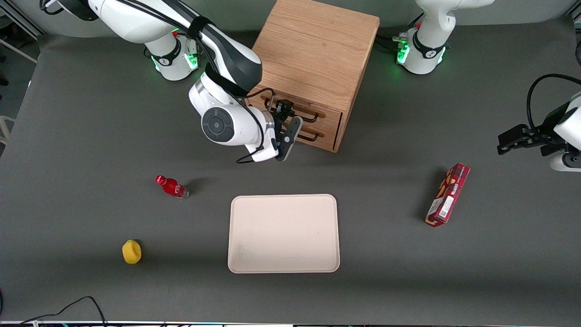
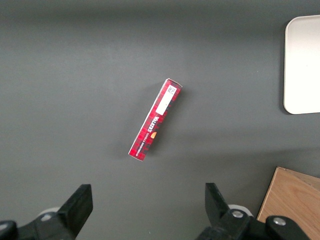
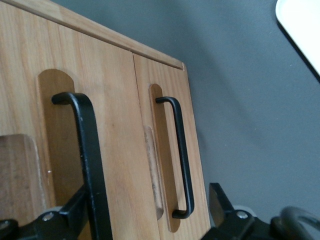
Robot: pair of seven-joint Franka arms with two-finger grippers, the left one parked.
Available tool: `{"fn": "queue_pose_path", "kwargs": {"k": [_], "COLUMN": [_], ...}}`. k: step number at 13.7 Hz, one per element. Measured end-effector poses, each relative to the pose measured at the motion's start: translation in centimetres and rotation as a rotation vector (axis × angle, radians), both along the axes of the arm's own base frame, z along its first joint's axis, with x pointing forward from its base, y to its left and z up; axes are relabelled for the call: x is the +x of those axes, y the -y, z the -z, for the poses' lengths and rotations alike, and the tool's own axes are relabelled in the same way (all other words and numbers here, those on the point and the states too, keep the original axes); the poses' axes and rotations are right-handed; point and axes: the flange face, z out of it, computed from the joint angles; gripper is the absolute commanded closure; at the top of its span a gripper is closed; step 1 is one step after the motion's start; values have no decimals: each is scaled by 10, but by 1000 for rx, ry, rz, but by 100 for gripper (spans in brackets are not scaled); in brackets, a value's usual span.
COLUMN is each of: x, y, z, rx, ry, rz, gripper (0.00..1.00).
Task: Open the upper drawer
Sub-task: 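Hook the handle and pull the upper drawer outward with the right gripper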
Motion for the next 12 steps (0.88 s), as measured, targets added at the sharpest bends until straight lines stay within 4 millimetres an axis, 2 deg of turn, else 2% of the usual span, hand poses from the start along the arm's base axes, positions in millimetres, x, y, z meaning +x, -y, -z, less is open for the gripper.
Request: {"fn": "queue_pose_path", "kwargs": {"k": [2,5,8,12], "x": [20,56,80,107], "y": [6,24,42,62], "z": [0,11,19,10], "rx": [0,11,0,-10], "ry": [34,44,33,13], "rz": [19,74,107,122], "gripper": [0,0,0,0]}}
